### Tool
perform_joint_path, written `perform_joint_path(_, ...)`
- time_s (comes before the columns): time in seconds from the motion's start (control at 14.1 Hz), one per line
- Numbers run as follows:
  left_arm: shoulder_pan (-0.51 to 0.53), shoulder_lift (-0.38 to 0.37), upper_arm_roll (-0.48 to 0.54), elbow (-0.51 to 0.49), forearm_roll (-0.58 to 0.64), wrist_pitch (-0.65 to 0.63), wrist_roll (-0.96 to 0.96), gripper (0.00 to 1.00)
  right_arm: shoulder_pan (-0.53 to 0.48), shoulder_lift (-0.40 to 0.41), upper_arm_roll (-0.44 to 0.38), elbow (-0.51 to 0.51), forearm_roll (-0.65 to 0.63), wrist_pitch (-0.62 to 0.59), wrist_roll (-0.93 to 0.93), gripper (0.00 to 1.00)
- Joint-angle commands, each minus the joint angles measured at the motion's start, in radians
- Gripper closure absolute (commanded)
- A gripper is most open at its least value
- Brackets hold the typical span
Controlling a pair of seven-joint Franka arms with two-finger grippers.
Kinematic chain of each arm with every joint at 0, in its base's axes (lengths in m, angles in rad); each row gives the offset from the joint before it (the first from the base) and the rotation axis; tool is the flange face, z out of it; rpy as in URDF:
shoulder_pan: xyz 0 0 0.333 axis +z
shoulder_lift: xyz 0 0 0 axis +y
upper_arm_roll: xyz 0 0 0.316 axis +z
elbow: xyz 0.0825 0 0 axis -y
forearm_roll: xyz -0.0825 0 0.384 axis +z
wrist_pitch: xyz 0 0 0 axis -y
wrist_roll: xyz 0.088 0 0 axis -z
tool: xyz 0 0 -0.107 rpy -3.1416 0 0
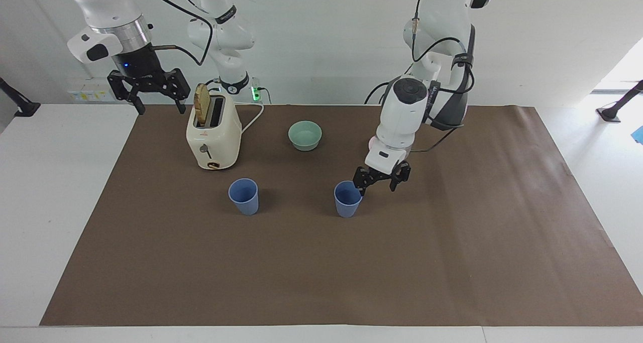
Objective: Stack blue cups with both arms
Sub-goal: 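Release the cup and withdraw the left gripper while the right gripper advances, then grasp the other blue cup with the right gripper while the left gripper retracts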
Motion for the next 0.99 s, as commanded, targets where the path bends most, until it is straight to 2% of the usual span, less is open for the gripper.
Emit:
perform_joint_path(0.0, 0.089, -0.097, -0.009, -0.033, 0.015, -0.087, 0.114, 0.00, 0.000, -0.019, 0.003, -0.041, 0.011, 0.013, -0.011, 0.00)
perform_joint_path(0.28, 0.185, -0.189, -0.009, -0.049, 0.004, -0.204, 0.295, 0.00, 0.043, 0.022, 0.003, -0.105, 0.014, 0.143, 0.016, 0.00)
perform_joint_path(0.64, 0.286, -0.241, -0.009, -0.049, -0.004, -0.311, 0.503, 0.00, 0.065, 0.133, 0.003, -0.133, 0.013, 0.239, 0.053, 0.00)
perform_joint_path(0.92, 0.372, -0.292, -0.009, -0.038, -0.005, -0.383, 0.632, 0.00, 0.087, 0.185, 0.003, -0.194, 0.013, 0.340, 0.091, 0.00)
